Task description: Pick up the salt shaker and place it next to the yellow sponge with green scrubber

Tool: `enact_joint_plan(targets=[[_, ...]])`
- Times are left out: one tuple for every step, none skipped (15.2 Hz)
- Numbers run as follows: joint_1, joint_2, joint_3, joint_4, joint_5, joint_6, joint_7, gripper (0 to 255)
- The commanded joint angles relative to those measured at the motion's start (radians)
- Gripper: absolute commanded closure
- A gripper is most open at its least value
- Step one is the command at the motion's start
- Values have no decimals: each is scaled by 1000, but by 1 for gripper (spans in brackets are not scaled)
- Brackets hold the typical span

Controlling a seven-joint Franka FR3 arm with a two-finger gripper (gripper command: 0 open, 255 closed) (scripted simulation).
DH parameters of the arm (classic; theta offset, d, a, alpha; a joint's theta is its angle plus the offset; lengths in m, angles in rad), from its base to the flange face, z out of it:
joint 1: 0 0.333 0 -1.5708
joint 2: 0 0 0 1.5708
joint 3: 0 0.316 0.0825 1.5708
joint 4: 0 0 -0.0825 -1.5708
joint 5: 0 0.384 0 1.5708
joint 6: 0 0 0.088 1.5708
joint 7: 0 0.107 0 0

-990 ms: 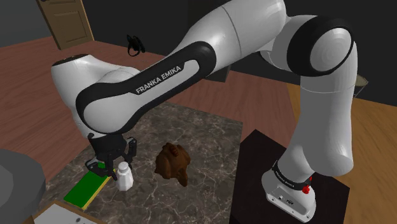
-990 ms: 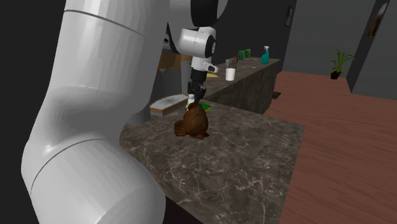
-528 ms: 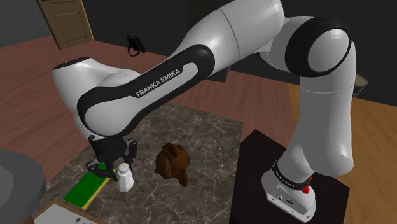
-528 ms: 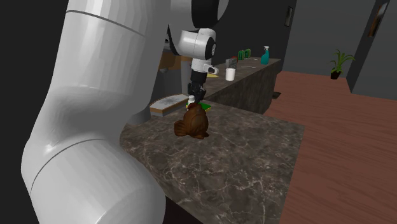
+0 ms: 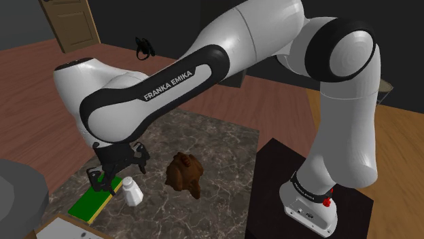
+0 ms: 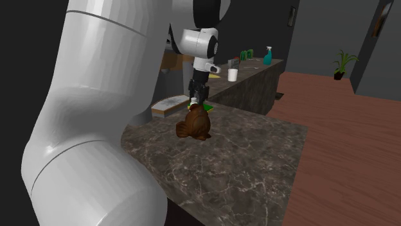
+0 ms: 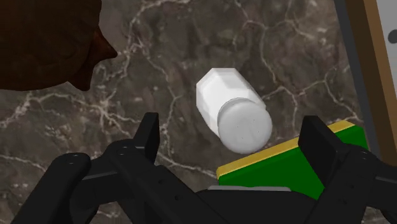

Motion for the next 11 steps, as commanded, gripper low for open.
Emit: enact_joint_plan(targets=[[-5,-13,2,33,5,-46,-5,0],[-7,-18,2,60,7,-77,-7,0],[-8,-21,3,82,9,-103,-7,0],[-8,-21,3,82,9,-103,-7,0],[-8,-21,3,82,9,-103,-7,0],[-8,-21,3,82,9,-103,-7,0],[-8,-21,3,82,9,-103,-7,0],[-8,-21,3,82,9,-103,-7,0],[-8,-21,3,82,9,-103,-7,0],[-8,-21,3,82,9,-103,-7,0],[-8,-21,3,82,9,-103,-7,0]])
